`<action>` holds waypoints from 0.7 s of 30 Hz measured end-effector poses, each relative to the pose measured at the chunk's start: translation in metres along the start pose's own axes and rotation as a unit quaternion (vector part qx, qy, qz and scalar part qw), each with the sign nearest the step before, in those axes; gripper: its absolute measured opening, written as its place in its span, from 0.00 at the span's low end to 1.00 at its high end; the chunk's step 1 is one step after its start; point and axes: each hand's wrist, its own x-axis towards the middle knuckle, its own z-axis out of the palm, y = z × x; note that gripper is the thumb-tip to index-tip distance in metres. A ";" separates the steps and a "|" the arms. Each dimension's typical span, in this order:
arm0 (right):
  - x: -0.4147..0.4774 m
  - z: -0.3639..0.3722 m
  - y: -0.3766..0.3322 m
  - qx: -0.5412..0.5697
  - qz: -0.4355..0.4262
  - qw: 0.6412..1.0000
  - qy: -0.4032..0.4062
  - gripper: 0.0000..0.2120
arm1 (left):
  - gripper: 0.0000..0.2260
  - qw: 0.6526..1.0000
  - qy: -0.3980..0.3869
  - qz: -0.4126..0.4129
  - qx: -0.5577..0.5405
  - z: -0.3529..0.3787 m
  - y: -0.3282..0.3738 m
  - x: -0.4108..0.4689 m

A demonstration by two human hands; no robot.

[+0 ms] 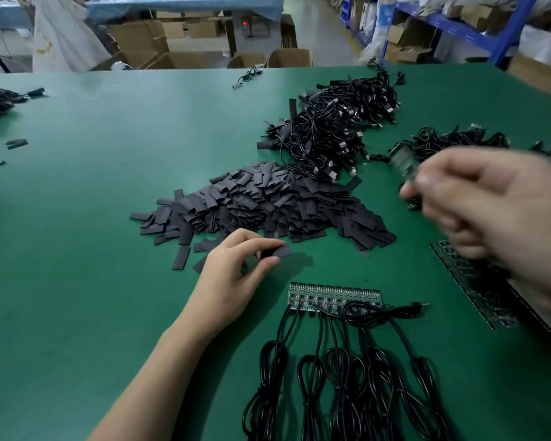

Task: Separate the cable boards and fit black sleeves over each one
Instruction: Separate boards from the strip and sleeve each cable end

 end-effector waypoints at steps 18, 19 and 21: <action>-0.014 0.090 0.084 -0.031 0.120 0.991 -0.050 0.13 | 0.09 0.992 -0.078 0.098 -0.025 0.012 0.015 -0.008; -0.015 0.090 0.084 -0.034 0.116 0.991 -0.050 0.13 | 0.09 0.992 -0.082 0.098 -0.020 0.012 0.016 -0.008; -0.016 0.091 0.084 -0.022 0.111 0.993 -0.041 0.13 | 0.09 0.993 -0.065 0.077 -0.054 0.012 0.017 -0.006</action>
